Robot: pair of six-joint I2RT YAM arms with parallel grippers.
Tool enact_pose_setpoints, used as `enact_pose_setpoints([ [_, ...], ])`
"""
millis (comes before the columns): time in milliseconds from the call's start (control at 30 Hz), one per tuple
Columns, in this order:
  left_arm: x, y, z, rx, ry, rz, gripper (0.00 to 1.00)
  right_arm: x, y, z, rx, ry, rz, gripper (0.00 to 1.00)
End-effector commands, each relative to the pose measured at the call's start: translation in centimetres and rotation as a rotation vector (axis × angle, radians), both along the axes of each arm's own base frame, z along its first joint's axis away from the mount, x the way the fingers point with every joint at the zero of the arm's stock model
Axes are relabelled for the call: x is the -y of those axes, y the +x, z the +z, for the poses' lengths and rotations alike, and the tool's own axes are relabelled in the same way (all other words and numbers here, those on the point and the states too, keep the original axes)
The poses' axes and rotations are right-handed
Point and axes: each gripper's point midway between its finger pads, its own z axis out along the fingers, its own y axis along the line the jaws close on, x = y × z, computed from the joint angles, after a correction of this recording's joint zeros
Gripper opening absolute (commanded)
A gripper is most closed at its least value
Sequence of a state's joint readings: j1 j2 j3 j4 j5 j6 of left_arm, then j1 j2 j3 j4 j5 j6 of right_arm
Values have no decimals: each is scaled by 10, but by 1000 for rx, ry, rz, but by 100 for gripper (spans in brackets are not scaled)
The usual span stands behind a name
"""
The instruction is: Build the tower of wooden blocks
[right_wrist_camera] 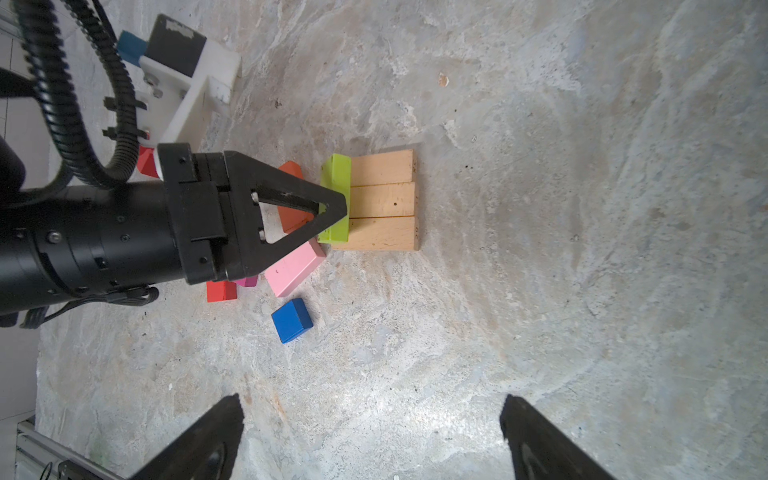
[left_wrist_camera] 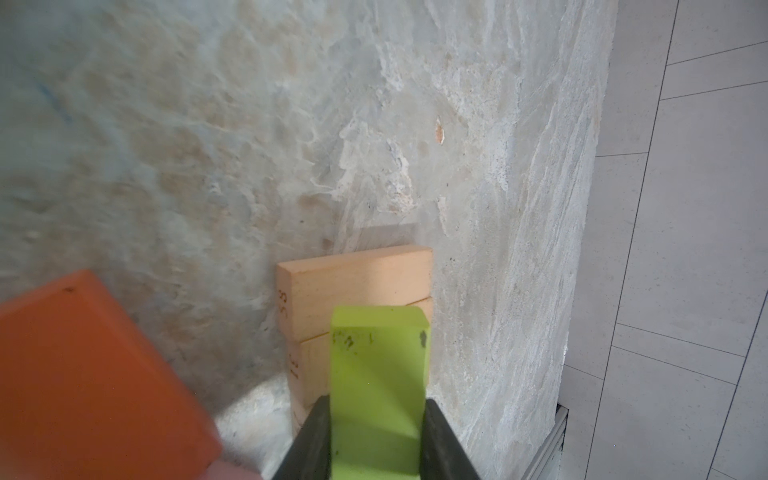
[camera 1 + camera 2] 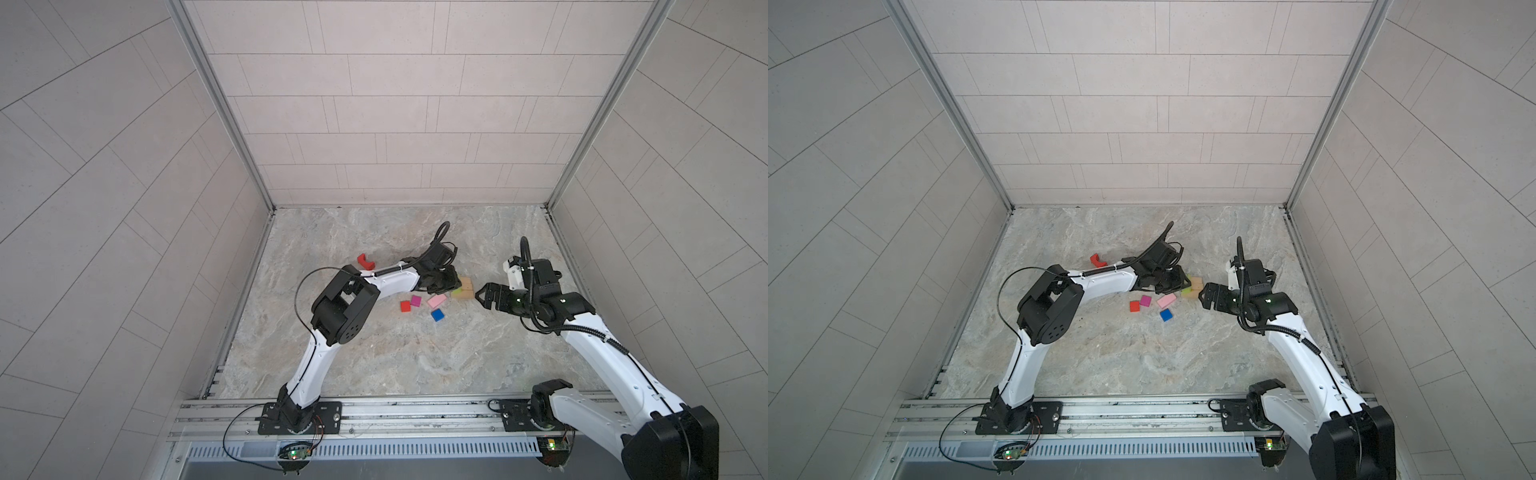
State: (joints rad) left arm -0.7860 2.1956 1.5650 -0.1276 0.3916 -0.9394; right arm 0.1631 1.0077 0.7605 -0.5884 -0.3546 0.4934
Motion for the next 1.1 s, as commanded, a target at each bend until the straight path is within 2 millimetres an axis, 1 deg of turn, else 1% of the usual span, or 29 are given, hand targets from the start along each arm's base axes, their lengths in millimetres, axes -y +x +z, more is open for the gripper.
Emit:
enact_pose_setpoints([
  [0,5,2,2,24,8,-15,31,2,-4,-1,-5,-8,7,98],
  [200,5,3,-3,21,14,-13,31,2,-4,-1,-3,-10,7,98],
  [567,5,4,-4,25,17,-11,31,3,-5,-1,-4,-12,4,98],
  [667,4,5,-4,28,19,-10,33,4,-5,-1,-5,-12,4,98],
  [933,6,4,-8,20,16,-12,34,3,-5,-2,-6,-10,6,98],
  [1067,6,5,-6,22,14,-12,36,4,-5,-2,-7,-10,4,98],
])
